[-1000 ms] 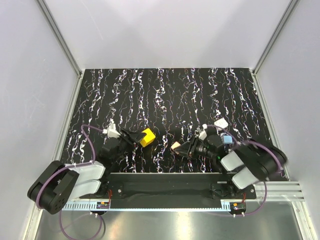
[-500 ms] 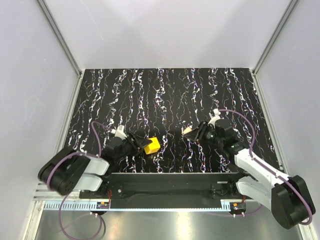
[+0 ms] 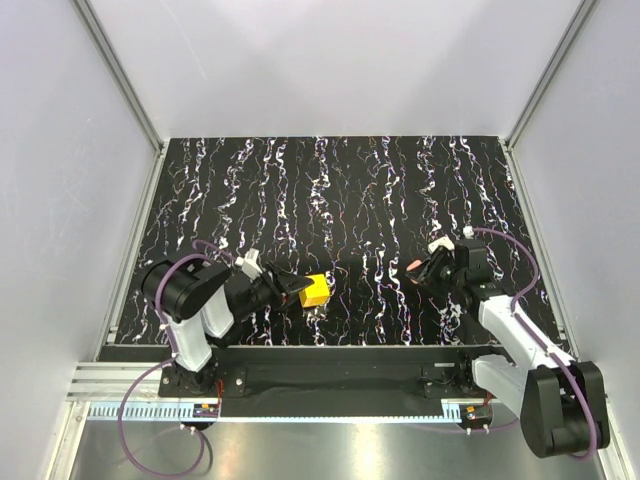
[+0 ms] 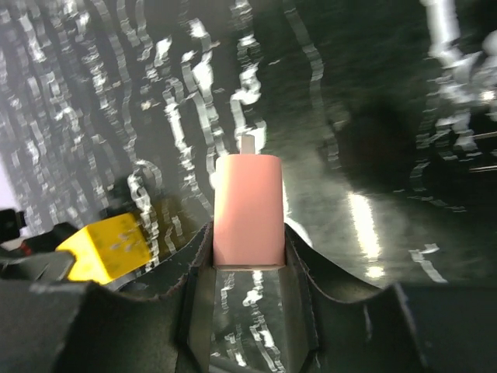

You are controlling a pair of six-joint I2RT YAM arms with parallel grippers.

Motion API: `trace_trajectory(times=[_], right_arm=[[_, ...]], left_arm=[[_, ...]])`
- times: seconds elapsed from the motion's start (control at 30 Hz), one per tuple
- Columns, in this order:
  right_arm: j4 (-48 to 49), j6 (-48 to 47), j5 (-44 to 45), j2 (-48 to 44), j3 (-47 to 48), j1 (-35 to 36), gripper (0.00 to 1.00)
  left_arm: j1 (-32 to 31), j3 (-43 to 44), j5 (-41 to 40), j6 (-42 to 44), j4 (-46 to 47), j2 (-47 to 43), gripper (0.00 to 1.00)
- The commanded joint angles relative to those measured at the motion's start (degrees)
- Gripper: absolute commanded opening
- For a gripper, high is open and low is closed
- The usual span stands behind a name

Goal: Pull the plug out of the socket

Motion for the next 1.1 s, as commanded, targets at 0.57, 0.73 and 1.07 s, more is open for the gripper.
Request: trace_trajectory(times=[0.57, 0.73, 1.07], right_arm=[[2.1, -7.2, -4.9, 7.8, 3.5, -8.4, 0.0], [2.2, -7.6, -4.7, 7.3, 3.2, -8.3, 0.0], [2.7, -7.6, -4.2, 8.1, 4.2, -8.4, 0.0]], left_arm=[[-0.7, -9.5, -2.8, 8.1, -3.9, -3.3, 0.99], [-1.8, -4.7, -7.2, 12.2, -30.6, -17.0, 0.99], [-2.3, 2.2, -12.1, 15.4, -51.4, -25.5, 0.99]])
